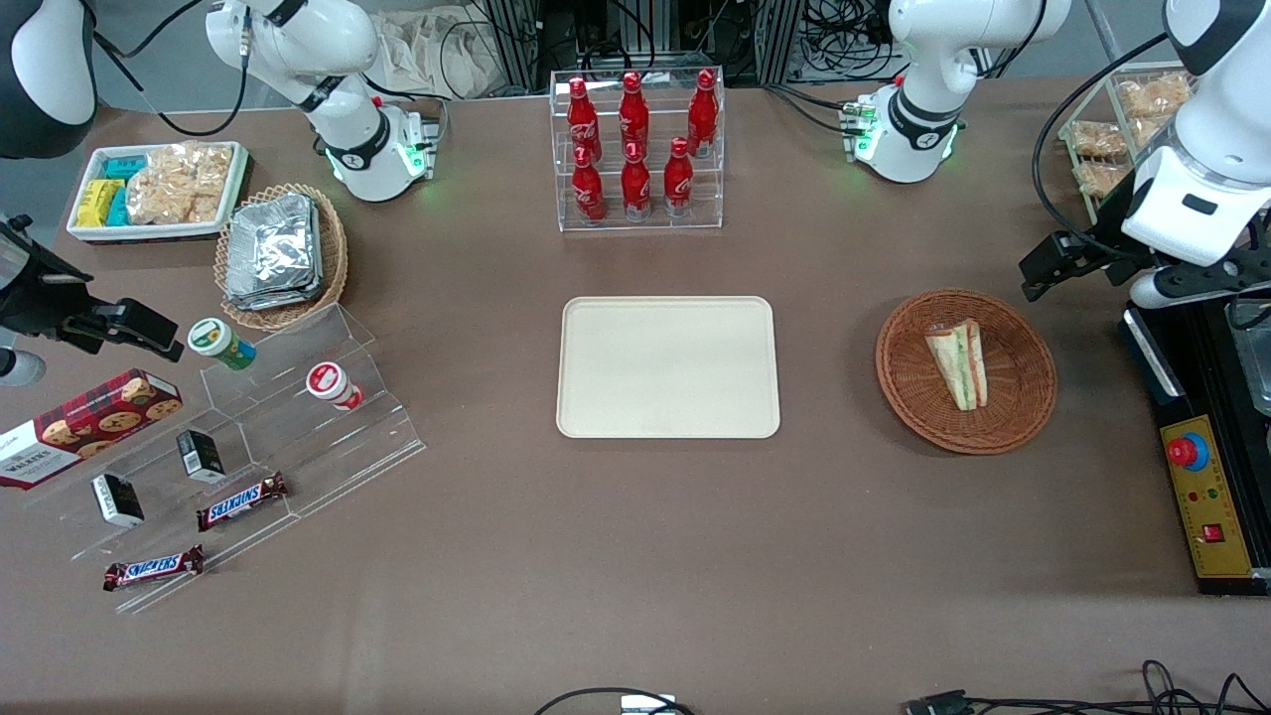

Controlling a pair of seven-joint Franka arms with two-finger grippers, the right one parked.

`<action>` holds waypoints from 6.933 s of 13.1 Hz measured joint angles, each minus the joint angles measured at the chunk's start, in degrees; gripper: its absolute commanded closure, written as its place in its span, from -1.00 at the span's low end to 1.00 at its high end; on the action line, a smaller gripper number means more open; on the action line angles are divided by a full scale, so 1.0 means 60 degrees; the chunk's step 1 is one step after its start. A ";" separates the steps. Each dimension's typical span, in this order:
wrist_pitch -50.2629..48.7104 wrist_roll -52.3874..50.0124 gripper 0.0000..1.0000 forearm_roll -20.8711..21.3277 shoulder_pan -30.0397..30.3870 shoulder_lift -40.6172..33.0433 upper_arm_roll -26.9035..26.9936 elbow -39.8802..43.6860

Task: Place sandwich from basket to tray
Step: 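Move the left gripper over the sandwich in the wicker basket, then lower the open left gripper around the sandwich and close it, then lift the sandwich out of the basket with the left gripper, then carry the sandwich over the cream tray with the left gripper, then lower the sandwich onto the tray and open the left gripper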

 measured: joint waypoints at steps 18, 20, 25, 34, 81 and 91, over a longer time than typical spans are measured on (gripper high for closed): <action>0.4391 0.0041 -1.00 0.0256 0.0269 0.0072 0.0015 -0.5091; 0.5757 0.0272 -1.00 0.0476 0.0554 0.0255 0.0027 -0.5854; 0.7992 0.0674 -0.99 0.0493 0.0941 0.0854 0.0057 -0.7475; 0.9208 0.0698 0.98 0.0499 0.0941 0.1842 0.0047 -0.7727; 0.5522 -0.6980 1.00 0.4651 0.0317 0.6402 -0.5980 -0.1902; 0.5520 -0.7255 -1.00 0.4912 0.0317 0.6683 -0.5994 -0.1732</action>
